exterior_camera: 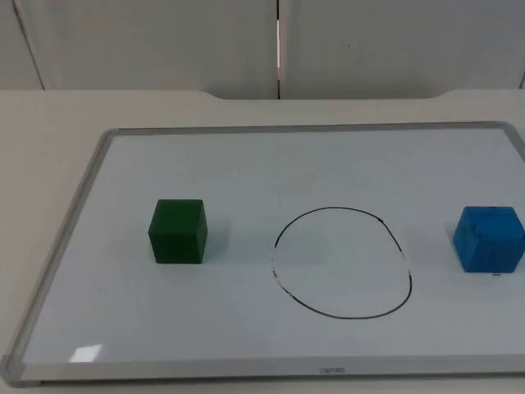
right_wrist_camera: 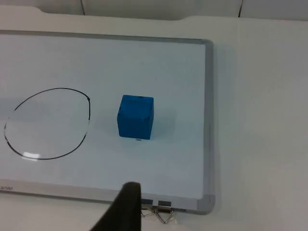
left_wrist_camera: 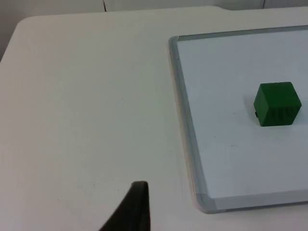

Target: Push the two cubes into the marked area.

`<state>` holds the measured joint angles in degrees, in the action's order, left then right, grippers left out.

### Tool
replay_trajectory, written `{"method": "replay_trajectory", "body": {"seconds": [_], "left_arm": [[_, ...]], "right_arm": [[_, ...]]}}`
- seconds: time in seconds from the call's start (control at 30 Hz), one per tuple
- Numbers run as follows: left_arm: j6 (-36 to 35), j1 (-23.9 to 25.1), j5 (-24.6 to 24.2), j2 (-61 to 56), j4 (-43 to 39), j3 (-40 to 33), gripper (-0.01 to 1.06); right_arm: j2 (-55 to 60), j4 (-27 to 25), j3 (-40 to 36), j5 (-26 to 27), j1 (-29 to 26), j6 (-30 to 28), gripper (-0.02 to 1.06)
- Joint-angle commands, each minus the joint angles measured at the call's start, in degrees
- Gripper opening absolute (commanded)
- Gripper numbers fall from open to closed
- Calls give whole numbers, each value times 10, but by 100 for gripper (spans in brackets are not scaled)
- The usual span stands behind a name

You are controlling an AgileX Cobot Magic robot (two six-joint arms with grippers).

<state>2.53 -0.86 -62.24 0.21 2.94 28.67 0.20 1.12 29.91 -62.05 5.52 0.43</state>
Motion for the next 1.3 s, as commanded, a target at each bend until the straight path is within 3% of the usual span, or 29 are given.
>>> {"method": "replay_trajectory", "body": {"seconds": [0.0, 1.27], "left_arm": [[-5, 3, 6, -2, 7, -3, 105], [-5, 3, 6, -2, 7, -3, 105]], "right_arm": [[-2, -1, -3, 3, -4, 0, 105], [-2, -1, -4, 2, -3, 0, 105]]}}
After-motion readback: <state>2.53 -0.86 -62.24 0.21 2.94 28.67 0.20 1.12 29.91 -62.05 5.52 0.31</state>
